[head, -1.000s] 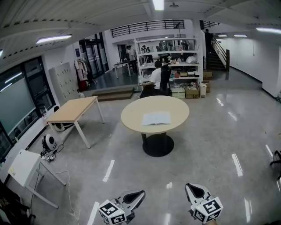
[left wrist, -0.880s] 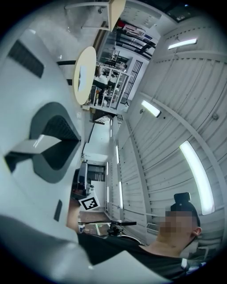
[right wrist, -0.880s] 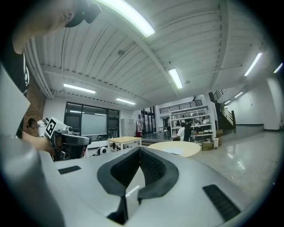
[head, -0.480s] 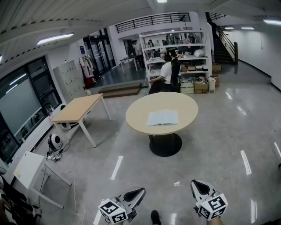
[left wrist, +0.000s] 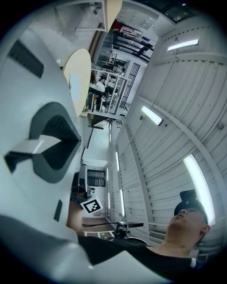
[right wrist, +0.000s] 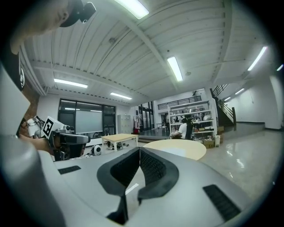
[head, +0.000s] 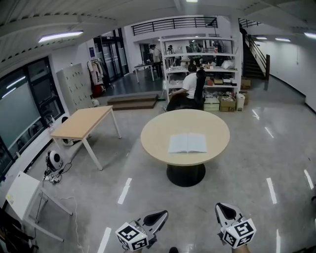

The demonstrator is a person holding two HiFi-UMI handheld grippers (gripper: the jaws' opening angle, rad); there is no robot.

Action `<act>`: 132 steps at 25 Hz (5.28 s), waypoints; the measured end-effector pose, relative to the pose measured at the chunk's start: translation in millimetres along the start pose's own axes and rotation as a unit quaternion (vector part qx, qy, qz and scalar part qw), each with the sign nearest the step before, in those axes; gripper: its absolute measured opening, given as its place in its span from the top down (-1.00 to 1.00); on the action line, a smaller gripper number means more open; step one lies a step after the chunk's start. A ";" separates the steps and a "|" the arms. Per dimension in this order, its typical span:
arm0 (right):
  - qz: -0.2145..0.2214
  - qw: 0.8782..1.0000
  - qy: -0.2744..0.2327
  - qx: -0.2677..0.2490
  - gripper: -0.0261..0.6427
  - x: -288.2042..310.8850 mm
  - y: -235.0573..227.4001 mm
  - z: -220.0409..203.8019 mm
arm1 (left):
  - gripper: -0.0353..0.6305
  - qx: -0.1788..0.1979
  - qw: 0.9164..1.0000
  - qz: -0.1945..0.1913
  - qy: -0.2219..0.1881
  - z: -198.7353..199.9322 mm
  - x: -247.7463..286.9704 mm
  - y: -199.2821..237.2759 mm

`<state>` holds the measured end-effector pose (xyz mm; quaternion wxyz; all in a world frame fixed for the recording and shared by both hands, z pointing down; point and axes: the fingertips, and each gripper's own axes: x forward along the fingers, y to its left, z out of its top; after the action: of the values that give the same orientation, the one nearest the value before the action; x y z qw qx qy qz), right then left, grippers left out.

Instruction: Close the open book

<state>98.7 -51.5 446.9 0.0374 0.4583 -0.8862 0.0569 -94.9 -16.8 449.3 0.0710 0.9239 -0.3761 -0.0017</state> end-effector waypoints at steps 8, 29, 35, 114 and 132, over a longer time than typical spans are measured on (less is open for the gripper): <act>-0.010 1.000 0.000 0.007 0.92 49.6 0.5 22.8 | 0.92 -0.014 1.000 -0.024 0.001 11.3 21.8 43.4; 0.005 0.998 0.004 0.055 0.92 198.6 -87.3 24.8 | 0.92 -0.012 0.999 -0.023 0.025 23.1 131.2 170.5; 0.011 0.999 -0.008 0.033 0.92 237.7 -116.7 50.1 | 0.92 -0.008 1.000 -0.023 0.019 42.9 159.5 191.9; -0.219 0.711 0.067 0.665 0.36 336.9 -184.8 -241.4 | 0.92 -0.096 0.921 -0.188 0.329 -149.7 306.0 270.4; -0.224 0.809 0.074 0.538 0.83 333.0 -182.2 -220.7 | 0.92 -0.095 0.923 -0.180 0.326 -147.3 280.5 268.8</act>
<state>58.3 -395.1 717.1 -0.1378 0.5849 -0.5809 0.5490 -72.1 -382.8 644.8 0.2761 0.9143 -0.1571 0.2514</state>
